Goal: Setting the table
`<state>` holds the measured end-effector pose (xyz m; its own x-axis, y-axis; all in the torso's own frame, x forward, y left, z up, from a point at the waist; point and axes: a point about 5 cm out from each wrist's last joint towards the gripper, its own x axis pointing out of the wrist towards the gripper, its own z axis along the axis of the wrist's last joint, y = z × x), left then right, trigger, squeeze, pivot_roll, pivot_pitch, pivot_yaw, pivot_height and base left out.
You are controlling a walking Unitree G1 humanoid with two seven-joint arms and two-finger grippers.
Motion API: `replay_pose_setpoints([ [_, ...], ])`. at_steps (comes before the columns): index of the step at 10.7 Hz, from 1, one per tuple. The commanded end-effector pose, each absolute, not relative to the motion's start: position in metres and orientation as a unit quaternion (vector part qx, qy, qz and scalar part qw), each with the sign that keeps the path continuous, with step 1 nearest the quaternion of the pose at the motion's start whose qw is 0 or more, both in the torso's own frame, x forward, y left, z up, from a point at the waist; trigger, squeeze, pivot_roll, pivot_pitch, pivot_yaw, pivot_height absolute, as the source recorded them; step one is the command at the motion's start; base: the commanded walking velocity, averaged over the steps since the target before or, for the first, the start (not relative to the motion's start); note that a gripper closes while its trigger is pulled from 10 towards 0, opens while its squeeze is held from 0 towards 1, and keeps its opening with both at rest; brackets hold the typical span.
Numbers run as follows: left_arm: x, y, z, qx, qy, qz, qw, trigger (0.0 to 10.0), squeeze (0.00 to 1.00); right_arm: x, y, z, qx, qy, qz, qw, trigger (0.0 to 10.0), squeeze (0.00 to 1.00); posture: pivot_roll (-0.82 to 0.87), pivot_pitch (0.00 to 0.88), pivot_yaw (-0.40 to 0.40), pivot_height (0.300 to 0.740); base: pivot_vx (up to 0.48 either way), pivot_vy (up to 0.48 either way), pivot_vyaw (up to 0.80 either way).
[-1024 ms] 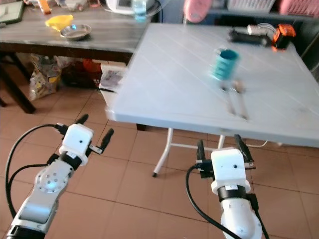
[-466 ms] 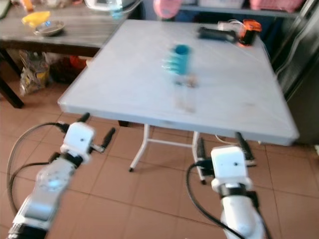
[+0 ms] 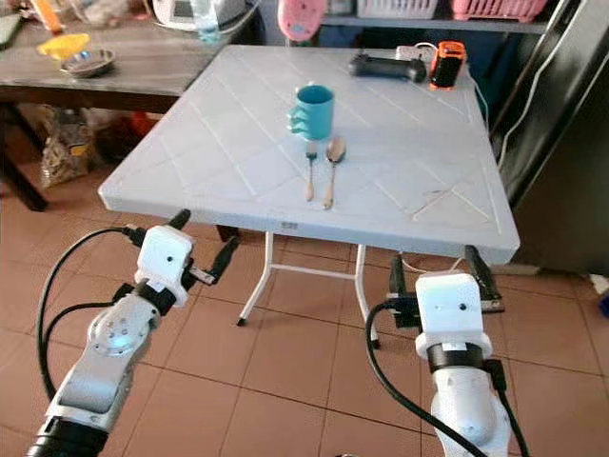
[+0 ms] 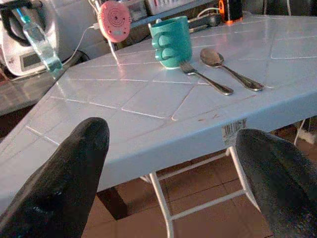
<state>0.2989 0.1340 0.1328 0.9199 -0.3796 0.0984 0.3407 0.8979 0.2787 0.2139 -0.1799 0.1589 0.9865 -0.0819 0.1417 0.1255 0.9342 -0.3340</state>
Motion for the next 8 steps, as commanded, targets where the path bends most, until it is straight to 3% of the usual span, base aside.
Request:
replay_pose_setpoints([
  [1, 0.3013, 0.1358, 0.1328, 0.126, -0.068, -0.184, 0.972, 10.0, 0.00, 0.2138, -0.1804, 0.1595, -0.172, -0.064, -0.054, 0.982, 10.0, 0.00, -0.05, 0.117, 0.053, 0.740, 0.000, 0.000, 0.00],
  [8, 0.3007, 0.1358, 0.1301, 0.129, -0.057, -0.189, 0.972, 10.0, 0.00, 0.2131, -0.1777, 0.1581, -0.168, -0.061, -0.051, 0.983, 10.0, 0.00, -0.05, 0.123, 0.051, 0.740, 0.000, 0.363, 0.00],
])
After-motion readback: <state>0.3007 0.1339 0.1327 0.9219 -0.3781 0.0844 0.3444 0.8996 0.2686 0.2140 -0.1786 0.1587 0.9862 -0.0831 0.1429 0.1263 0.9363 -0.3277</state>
